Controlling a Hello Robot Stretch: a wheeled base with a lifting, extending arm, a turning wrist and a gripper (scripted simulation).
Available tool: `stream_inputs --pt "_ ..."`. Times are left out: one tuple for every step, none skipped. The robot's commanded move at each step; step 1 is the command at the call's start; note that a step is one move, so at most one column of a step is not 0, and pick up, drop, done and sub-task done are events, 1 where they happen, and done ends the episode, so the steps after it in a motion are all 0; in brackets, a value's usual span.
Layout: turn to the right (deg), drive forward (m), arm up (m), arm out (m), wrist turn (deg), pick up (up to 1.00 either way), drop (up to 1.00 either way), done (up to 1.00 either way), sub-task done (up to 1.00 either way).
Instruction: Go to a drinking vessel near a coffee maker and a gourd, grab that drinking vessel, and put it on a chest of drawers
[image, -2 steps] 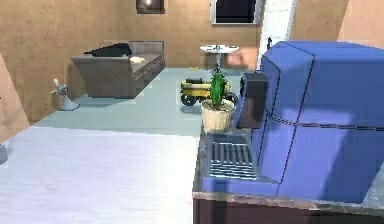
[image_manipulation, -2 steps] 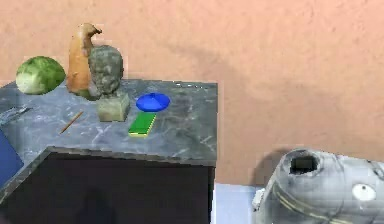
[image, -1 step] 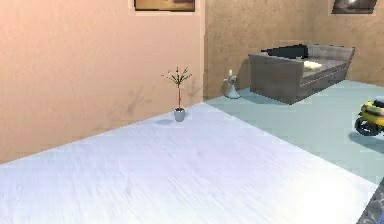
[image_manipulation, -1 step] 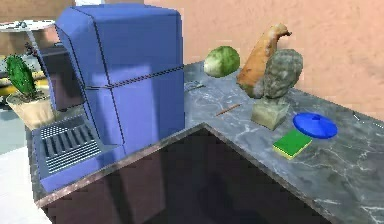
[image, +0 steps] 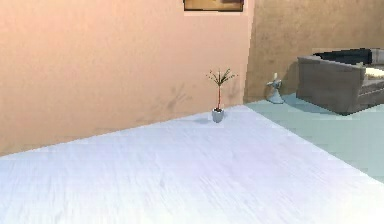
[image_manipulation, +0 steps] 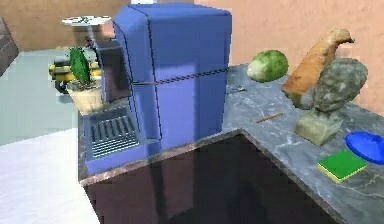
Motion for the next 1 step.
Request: stream_inputs --pt "0.0 0.70 0.00 0.00 0.0 0.00 0.00 0.00 0.00"
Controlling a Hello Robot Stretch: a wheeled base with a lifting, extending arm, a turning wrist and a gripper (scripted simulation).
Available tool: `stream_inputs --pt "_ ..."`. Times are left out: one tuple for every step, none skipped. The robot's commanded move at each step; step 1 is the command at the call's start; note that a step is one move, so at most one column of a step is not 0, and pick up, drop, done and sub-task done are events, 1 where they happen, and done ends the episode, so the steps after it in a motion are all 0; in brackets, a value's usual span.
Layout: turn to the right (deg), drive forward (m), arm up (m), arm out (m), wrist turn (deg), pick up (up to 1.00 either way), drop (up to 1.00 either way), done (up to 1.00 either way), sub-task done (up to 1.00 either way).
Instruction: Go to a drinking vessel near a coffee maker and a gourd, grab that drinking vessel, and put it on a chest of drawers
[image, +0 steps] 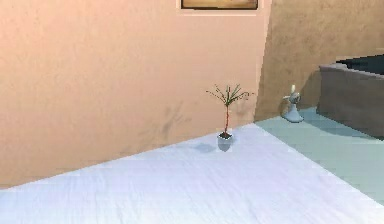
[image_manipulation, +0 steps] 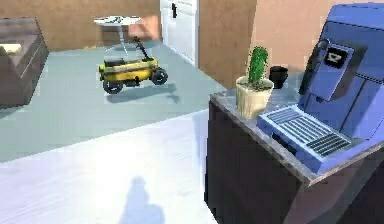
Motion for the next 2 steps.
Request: stream_inputs --pt "45.0 0.00 0.00 0.00 0.0 0.00 0.00 0.00 0.00" --pt "15.0 0.00 0.00 0.00 0.0 0.00 0.00 0.00 0.00"
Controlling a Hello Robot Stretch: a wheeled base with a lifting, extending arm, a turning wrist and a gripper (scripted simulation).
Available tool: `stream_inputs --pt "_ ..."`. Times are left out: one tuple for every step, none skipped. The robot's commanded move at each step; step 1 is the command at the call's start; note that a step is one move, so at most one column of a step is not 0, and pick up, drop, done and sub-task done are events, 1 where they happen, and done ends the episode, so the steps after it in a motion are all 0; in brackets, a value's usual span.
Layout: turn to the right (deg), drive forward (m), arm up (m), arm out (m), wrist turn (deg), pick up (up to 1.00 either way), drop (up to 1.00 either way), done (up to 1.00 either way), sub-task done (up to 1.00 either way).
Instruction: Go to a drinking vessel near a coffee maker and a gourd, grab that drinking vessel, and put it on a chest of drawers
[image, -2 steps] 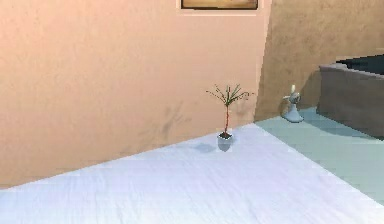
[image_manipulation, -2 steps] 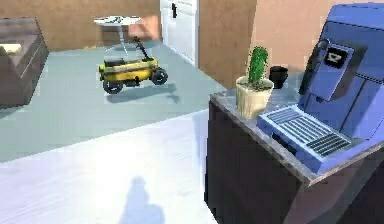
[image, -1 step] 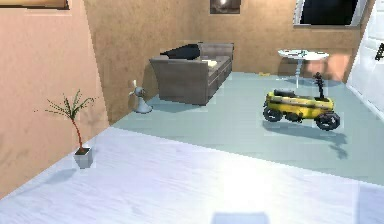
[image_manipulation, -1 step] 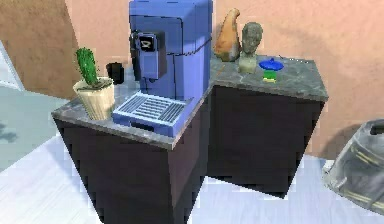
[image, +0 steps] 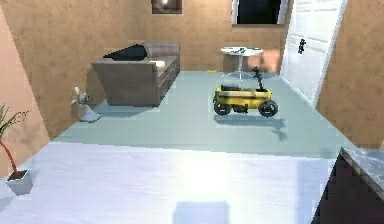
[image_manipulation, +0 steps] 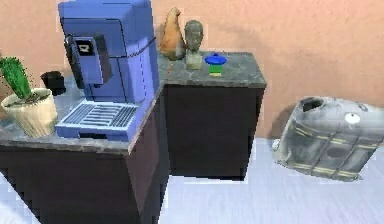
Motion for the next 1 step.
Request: stream_inputs --pt "0.0 0.25 0.00 0.00 0.0 0.00 0.00 0.00 0.00"
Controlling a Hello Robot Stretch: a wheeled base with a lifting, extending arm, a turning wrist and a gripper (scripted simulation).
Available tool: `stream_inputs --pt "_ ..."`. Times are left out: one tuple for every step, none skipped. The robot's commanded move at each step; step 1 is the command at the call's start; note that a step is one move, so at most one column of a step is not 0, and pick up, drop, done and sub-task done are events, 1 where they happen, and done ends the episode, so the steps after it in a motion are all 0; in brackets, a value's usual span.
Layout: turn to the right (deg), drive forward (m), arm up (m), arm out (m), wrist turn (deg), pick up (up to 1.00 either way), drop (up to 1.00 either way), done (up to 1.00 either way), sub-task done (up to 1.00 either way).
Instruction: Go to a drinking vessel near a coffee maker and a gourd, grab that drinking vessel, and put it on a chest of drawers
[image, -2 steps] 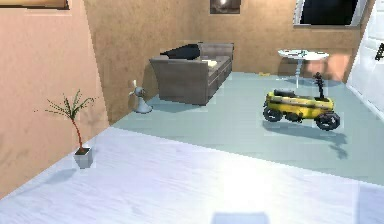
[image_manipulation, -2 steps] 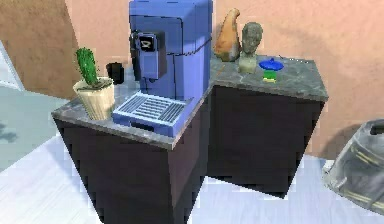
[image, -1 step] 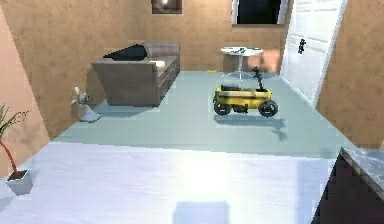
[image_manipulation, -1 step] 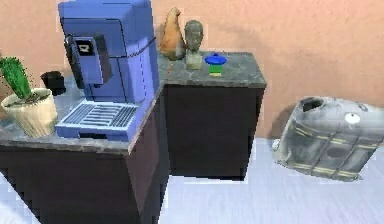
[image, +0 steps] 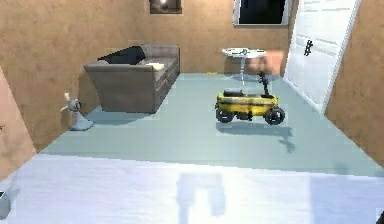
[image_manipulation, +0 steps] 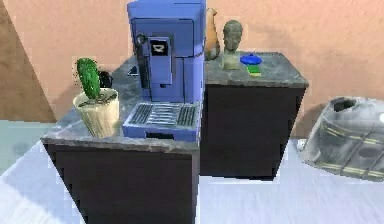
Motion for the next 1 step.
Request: stream_inputs --pt "-18.0 0.00 0.00 0.00 0.0 0.00 0.00 0.00 0.00"
